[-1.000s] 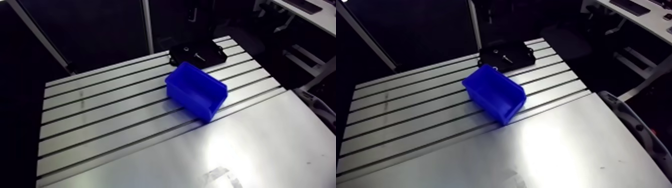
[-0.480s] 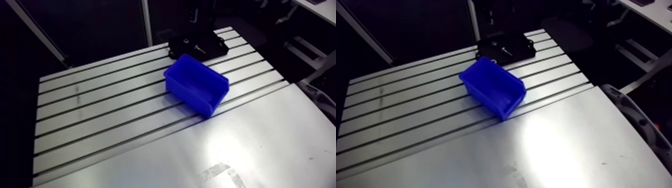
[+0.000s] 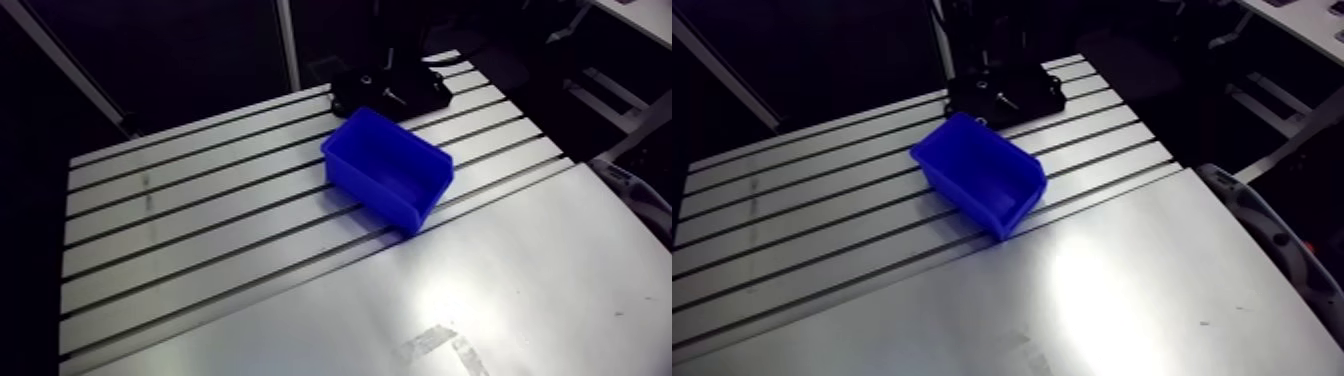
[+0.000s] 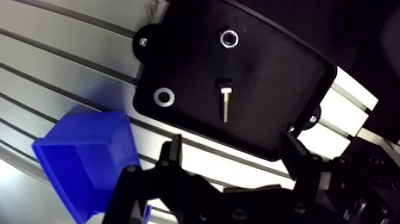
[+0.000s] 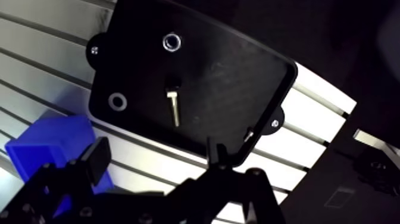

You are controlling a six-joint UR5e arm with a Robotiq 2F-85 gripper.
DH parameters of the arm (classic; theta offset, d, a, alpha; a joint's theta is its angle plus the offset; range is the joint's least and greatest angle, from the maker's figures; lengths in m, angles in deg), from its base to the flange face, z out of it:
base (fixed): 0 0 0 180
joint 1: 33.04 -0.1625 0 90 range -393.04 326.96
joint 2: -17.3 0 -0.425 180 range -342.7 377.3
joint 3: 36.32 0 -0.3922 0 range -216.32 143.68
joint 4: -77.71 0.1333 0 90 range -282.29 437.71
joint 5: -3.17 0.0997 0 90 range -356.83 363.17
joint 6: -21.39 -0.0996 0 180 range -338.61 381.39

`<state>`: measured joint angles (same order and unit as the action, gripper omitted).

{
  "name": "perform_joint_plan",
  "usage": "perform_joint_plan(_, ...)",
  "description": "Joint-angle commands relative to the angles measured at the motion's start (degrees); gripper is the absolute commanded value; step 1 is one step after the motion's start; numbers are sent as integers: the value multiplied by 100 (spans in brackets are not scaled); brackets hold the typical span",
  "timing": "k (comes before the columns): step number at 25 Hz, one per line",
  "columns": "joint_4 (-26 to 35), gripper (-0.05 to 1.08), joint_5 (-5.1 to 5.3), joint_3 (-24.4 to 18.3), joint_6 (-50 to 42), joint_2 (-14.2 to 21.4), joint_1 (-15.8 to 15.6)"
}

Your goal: Pick up the M10 bolt from the tray and put it into the blue bin.

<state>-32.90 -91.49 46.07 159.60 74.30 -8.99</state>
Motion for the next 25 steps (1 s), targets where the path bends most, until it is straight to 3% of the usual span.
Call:
perform_joint_plan(1,-202,21,13,238,1,-1,22)
perform_joint_plan(15,-229,42,22,317,-7,-18,118)
perform_joint_plan(18,-457,47,22,344,10,-132,109)
perform_joint_plan(25,-659,49,13,414,28,-168,109)
